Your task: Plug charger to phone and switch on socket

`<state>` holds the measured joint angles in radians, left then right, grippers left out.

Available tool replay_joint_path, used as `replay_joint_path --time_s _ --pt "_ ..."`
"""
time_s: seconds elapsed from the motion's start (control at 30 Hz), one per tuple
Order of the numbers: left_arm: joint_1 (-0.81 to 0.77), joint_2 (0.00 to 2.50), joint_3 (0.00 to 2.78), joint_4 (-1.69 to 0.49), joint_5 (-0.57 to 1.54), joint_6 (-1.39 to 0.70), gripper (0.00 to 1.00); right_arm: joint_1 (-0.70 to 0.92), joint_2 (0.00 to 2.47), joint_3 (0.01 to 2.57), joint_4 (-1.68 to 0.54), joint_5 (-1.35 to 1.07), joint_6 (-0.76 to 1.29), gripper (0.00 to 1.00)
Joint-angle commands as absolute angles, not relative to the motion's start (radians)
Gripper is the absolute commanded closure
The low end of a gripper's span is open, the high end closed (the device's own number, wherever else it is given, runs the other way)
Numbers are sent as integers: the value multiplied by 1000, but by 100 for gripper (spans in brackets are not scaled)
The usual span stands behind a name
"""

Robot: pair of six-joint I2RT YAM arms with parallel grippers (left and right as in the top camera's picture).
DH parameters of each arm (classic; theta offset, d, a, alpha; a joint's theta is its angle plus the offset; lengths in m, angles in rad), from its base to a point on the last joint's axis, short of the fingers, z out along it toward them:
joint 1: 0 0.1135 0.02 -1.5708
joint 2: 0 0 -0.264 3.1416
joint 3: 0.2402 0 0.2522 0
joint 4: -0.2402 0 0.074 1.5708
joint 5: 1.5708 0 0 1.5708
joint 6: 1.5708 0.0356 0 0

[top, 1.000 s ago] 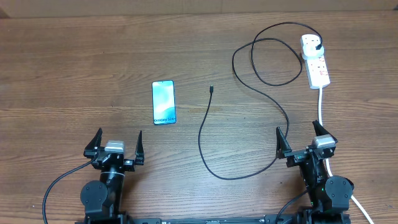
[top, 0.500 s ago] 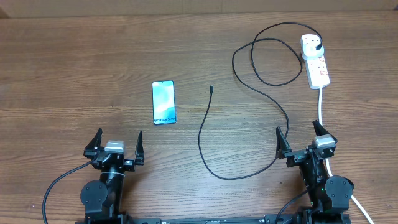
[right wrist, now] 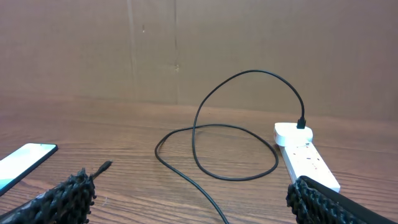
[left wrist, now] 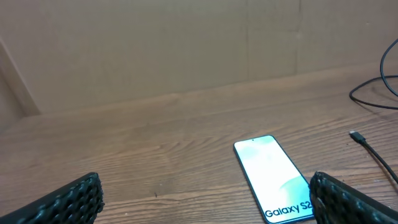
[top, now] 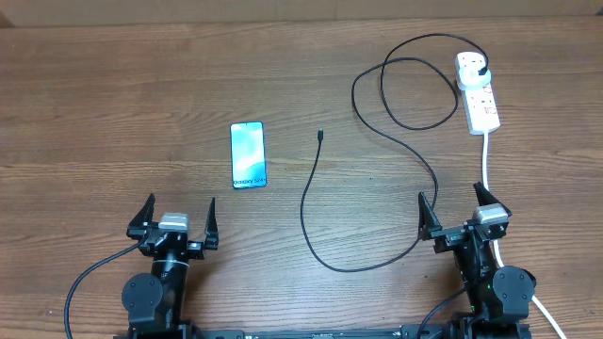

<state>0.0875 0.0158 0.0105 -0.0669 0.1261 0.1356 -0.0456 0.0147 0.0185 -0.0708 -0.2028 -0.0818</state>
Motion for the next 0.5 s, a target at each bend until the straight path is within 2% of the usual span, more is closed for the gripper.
replay_joint_path --time_s 0.0,0.47 --pt "93 5 5 -67 123 153 0 -46 4 8 -65 -203 -76 0" --pt "93 5 5 -67 121 141 0 -46 4 8 -65 -203 -76 0"
